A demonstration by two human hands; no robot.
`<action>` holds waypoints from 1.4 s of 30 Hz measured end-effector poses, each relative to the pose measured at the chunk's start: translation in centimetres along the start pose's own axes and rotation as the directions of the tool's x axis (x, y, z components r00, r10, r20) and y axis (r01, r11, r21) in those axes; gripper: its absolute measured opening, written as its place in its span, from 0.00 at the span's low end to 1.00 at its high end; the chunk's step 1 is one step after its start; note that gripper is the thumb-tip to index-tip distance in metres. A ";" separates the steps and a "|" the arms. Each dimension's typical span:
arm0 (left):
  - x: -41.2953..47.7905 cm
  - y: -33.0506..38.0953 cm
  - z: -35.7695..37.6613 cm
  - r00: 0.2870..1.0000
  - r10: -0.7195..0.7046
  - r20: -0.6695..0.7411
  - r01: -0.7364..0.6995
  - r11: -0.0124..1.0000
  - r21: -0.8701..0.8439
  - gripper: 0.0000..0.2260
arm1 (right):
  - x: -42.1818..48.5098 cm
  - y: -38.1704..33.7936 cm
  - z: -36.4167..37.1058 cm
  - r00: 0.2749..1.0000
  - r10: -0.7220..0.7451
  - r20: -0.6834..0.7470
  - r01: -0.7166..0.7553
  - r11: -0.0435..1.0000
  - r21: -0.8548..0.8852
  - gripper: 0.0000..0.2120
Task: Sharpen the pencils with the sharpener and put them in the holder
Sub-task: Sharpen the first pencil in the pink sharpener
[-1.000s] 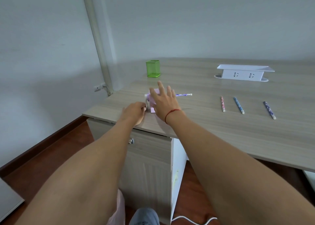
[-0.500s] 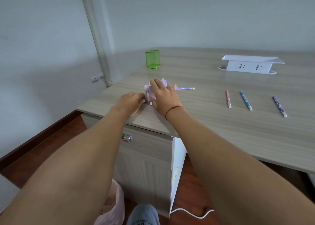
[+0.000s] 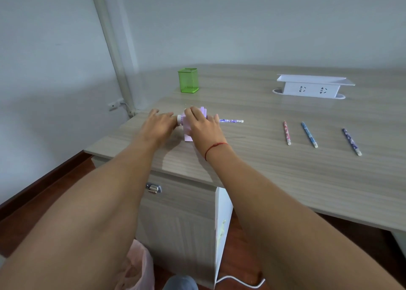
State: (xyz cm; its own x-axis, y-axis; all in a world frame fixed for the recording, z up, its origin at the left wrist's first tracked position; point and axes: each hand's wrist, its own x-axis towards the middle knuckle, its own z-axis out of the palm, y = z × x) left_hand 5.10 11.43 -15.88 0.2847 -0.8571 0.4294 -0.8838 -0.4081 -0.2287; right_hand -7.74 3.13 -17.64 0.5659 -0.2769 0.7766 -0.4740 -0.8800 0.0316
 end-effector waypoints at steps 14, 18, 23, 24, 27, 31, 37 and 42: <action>-0.7 0.7 -4.5 0.982 -0.099 -0.162 0.089 0.994 -0.067 0.11 | 1.5 -1.3 -2.0 0.959 0.080 0.272 -0.074 0.997 -0.034 0.19; -3.5 1.1 -4.2 0.985 -0.039 -0.170 0.019 0.993 -0.118 0.13 | 1.7 -0.9 -1.6 0.909 0.080 0.408 -0.078 0.997 -0.023 0.28; -4.9 1.6 -3.3 0.998 0.004 -0.070 -0.011 0.994 -0.110 0.12 | 1.8 -0.8 -0.8 0.910 0.060 0.411 -0.062 0.998 -0.008 0.32; -4.9 1.7 -3.1 0.999 0.003 -0.041 -0.008 0.994 -0.113 0.11 | 2.0 -0.7 -0.8 0.908 0.058 0.416 -0.063 0.998 -0.002 0.33; -4.8 1.7 -2.6 0.999 0.007 0.040 -0.001 0.991 -0.137 0.11 | 2.1 -0.8 -0.6 0.904 0.068 0.423 -0.081 0.997 0.011 0.34; -4.1 1.6 -2.2 0.992 -0.002 0.122 0.017 0.992 -0.127 0.11 | 1.7 -0.8 -0.6 0.925 0.083 0.371 -0.108 0.993 0.048 0.23; -3.1 1.6 -1.1 0.985 -0.015 0.173 0.034 0.994 -0.108 0.12 | 1.6 -0.1 -0.8 0.933 0.015 0.359 -0.046 0.996 0.079 0.23; -1.8 1.2 -0.5 0.984 -0.035 0.173 0.039 0.999 -0.022 0.13 | 1.3 -0.3 -0.9 0.936 0.024 0.352 -0.059 0.994 0.089 0.22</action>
State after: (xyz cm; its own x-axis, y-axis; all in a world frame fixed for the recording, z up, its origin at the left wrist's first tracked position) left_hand 3.32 12.64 -16.50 0.3754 -0.8838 0.2792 -0.8798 -0.4345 -0.1927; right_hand -7.50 3.38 -16.10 0.7557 -0.4156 0.5062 -0.4441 -0.8932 -0.0703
